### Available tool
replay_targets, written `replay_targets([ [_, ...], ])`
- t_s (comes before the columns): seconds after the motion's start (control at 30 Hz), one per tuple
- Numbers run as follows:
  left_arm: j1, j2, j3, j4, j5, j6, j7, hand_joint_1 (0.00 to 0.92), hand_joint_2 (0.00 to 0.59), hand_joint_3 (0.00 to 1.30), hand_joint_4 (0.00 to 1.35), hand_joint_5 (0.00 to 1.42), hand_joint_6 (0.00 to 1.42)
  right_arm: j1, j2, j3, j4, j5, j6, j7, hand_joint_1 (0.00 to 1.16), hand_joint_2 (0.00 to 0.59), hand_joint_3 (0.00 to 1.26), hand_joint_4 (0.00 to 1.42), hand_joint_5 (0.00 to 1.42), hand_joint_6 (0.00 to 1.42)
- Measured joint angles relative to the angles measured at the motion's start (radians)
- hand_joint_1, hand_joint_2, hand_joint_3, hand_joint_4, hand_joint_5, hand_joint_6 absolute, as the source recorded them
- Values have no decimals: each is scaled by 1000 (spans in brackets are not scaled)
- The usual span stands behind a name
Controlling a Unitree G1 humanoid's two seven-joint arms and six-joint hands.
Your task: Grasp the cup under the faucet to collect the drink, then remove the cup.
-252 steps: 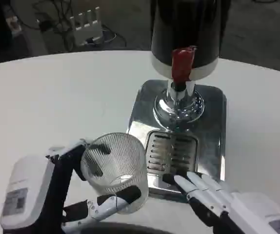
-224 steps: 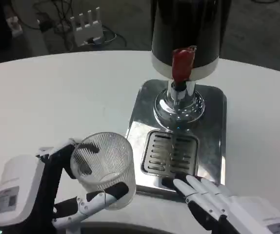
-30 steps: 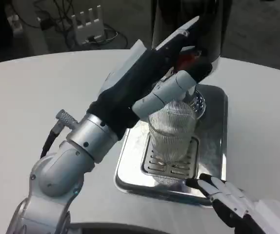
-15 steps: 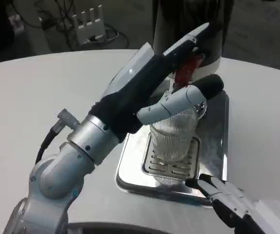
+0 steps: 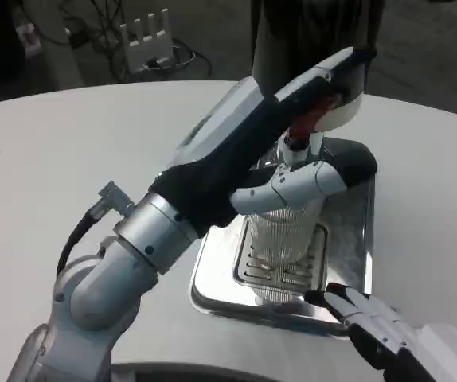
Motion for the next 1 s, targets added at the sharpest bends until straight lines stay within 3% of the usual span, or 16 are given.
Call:
replay_targets([
  [0.4, 0, 17, -19, 44, 52, -84, 41, 0, 67, 116, 55, 173, 137, 0, -5, 10, 0, 0, 4, -2, 539, 462, 95, 20, 0, 0],
  [0.9, 1, 33, -27, 44, 114, -113, 57, 0, 67, 124, 55, 174, 139, 2, -5, 22, 0, -3, 8, -11, 539, 462, 102, 29, 0, 0],
  [1.0, 1, 35, -30, 44, 134, -120, 57, 0, 68, 124, 55, 174, 140, 1, 18, 34, 4, -2, 31, -41, 548, 463, 110, 48, 0, 0],
])
